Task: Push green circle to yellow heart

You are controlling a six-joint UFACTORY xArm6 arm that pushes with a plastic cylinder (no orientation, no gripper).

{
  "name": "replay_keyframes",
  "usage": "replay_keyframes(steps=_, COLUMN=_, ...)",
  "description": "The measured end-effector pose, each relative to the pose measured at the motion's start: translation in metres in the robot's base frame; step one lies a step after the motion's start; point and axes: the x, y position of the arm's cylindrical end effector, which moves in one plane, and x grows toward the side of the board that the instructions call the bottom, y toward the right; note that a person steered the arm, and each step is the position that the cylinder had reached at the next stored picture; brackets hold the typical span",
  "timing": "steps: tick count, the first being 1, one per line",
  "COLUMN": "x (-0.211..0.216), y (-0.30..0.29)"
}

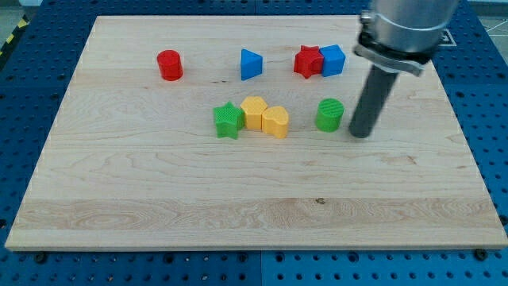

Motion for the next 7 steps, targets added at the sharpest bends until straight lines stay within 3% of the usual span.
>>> replay_keyframes(steps=5, x=-0.013, y=0.015)
replay_keyframes(steps=7, x=-0.041, y=-0.015)
